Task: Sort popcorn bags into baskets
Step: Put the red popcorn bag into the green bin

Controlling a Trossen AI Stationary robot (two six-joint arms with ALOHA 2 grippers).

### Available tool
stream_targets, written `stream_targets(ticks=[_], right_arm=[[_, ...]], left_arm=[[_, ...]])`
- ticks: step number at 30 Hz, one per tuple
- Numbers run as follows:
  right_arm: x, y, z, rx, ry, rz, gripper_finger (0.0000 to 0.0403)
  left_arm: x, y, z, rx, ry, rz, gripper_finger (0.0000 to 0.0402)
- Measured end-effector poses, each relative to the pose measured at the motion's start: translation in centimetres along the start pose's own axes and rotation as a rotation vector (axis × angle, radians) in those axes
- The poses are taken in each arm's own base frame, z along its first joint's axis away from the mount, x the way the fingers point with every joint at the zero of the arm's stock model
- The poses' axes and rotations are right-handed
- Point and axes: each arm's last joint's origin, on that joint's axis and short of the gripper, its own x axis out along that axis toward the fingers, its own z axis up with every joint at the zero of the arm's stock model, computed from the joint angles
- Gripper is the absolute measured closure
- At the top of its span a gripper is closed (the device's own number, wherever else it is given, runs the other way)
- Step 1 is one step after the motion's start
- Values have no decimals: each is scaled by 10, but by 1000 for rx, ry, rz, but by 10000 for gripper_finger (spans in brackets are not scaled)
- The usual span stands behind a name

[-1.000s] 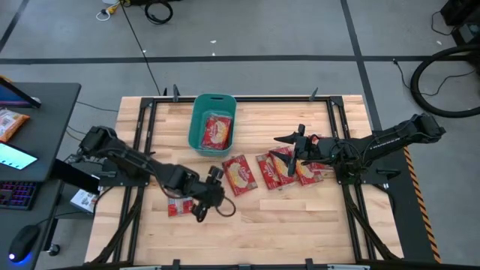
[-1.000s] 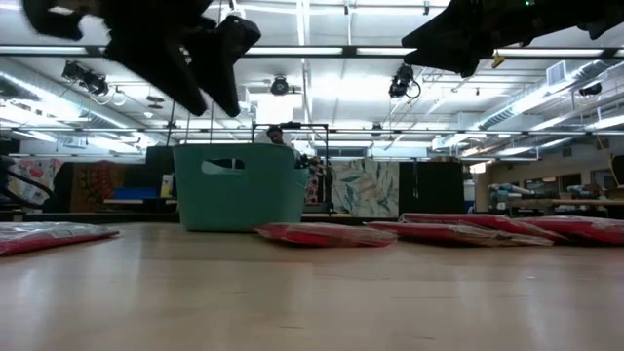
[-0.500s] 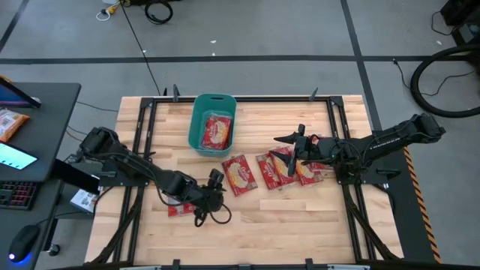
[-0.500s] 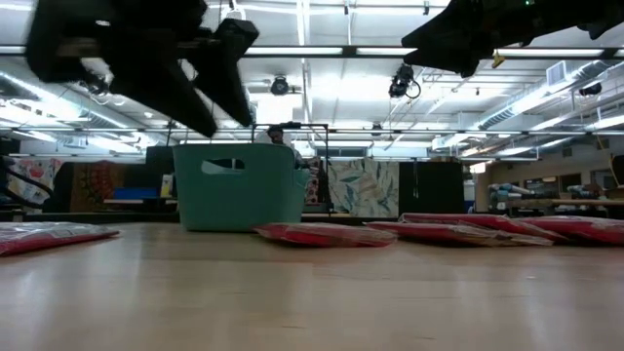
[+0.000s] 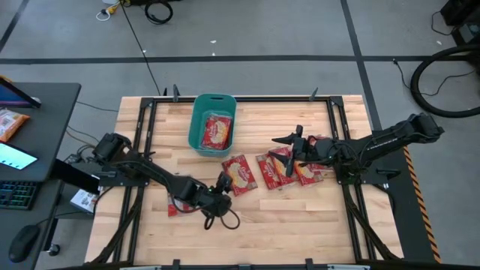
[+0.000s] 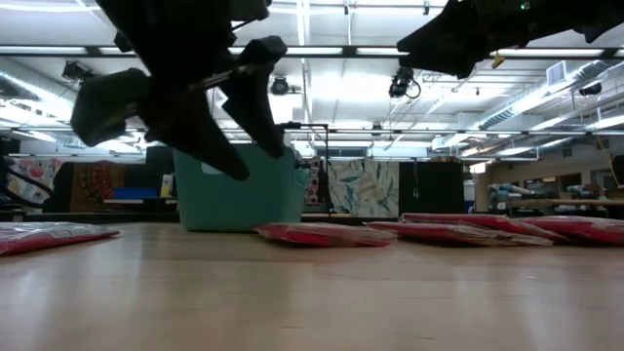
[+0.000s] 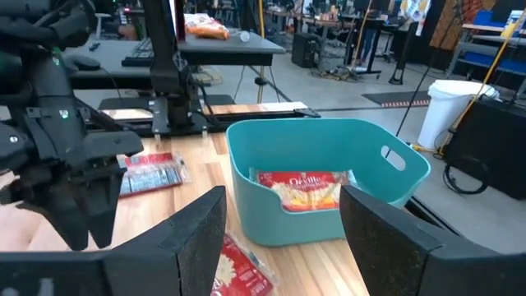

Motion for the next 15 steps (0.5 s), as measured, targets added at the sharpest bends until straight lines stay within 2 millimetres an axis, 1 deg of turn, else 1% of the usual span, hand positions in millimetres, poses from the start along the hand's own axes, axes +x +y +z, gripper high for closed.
stream_targets(ticks=[5,9,11,15], right_arm=[[1,0,0,-6,-5,-5,160],[1,-1,0,-7,-5,-6,160],[1,-1,0,-7,-5,-7,160],[1,-1,2,-7,-21,2,160]], left_arm=[[0,-2,-4,98,39,-25,187],[8,0,-9,139,70,-36,187],[17,4,-10,117,73,-22,187],[38,11,-22,137,146,-15,187]])
